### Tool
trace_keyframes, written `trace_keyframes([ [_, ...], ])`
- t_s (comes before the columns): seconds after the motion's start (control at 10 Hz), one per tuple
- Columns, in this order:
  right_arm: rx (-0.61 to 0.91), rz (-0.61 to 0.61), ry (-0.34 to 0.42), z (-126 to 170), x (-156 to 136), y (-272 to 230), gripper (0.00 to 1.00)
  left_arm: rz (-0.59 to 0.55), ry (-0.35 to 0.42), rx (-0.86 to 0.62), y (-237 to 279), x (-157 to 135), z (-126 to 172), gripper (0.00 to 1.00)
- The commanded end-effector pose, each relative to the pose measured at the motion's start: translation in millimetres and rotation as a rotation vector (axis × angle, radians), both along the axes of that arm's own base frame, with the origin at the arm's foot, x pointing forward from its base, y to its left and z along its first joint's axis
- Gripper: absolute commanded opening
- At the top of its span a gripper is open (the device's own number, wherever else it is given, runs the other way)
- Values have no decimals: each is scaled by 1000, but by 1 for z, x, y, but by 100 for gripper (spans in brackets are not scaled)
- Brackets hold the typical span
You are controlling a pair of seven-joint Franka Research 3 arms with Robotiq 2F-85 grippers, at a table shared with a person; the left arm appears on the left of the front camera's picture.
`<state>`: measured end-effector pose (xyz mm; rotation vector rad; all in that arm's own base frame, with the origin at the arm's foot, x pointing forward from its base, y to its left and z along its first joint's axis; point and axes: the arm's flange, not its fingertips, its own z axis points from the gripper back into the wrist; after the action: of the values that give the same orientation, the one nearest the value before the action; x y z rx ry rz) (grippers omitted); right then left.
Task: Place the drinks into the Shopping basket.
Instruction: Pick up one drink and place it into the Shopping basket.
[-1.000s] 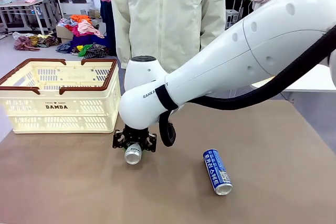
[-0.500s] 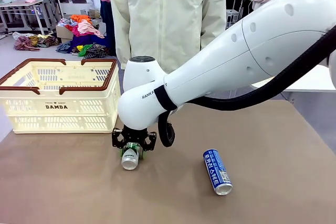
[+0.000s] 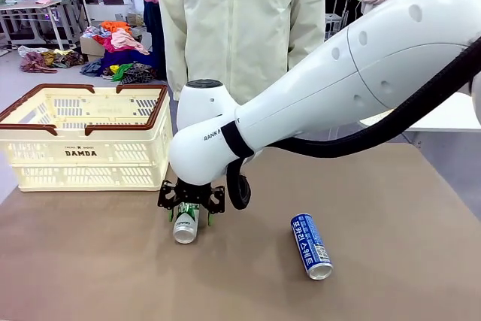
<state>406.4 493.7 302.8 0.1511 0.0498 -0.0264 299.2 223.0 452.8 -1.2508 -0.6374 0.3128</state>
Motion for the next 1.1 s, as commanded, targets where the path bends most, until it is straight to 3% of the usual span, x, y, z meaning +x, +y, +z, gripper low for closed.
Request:
trace_keyframes([
  [0.0, 2, 38, -37, 22, -7, -7, 100, -8, -15, -1, 1, -2, 1, 100],
  [0.2, 112, 67, -138, 92, -33, -41, 100, -8, -15, -1, 1, -2, 1, 100],
  [0.4, 192, 4, -167, 160, -80, -120, 100, -8, -15, -1, 1, -2, 1, 100],
  [0.5, 278, 30, -221, 187, -110, -172, 100, -8, -15, -1, 1, -2, 1, 100],
  [0.6, 513, 8, -282, 211, -143, -238, 100, -8, -15, -1, 1, -2, 1, 100],
  [0.8, 931, -52, -373, 216, -185, -349, 100, -8, -15, -1, 1, -2, 1, 100],
  [0.9, 1040, -113, -438, 201, -193, -381, 100, -8, -15, -1, 1, -2, 1, 100],
  [1.0, 952, -214, -393, 182, -176, -367, 100, -8, -15, -1, 1, -2, 1, 100],
])
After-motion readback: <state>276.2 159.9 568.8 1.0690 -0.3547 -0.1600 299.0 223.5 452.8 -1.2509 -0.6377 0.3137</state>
